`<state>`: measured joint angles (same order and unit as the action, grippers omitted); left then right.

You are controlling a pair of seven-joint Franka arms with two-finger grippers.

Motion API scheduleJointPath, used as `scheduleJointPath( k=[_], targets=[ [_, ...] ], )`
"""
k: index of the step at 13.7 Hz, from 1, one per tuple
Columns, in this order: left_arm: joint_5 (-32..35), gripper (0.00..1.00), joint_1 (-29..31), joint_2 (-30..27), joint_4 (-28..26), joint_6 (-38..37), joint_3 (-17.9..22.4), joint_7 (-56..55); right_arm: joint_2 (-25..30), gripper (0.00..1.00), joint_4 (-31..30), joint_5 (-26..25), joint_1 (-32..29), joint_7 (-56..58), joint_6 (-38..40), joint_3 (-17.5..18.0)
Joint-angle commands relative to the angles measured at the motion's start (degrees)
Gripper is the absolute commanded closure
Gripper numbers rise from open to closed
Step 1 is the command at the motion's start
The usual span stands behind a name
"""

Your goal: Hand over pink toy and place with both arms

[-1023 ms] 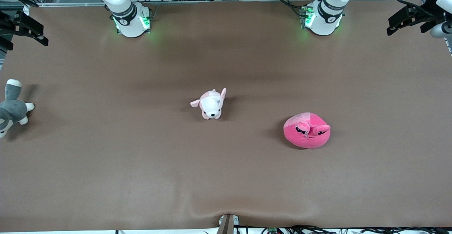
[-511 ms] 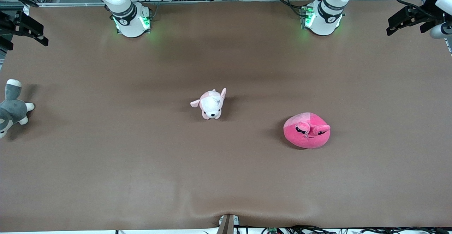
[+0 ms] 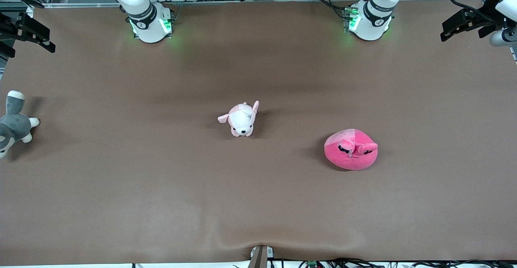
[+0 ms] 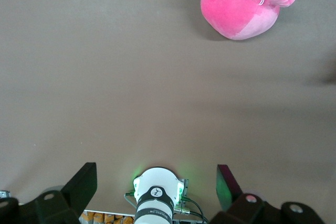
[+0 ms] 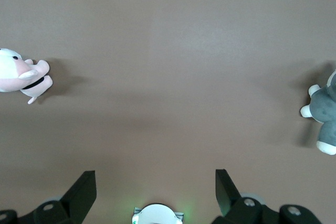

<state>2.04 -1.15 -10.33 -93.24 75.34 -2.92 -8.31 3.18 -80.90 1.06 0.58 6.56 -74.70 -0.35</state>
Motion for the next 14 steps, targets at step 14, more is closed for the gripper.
scheduleJointPath(
  k=[14],
  targets=[
    [0.07,0.0,0.62,0.58,-6.42,4.54,-0.69,-7.85,-0.36,0.0,0.74,1.05,-1.02,0.03,0.34,0.44]
  ],
)
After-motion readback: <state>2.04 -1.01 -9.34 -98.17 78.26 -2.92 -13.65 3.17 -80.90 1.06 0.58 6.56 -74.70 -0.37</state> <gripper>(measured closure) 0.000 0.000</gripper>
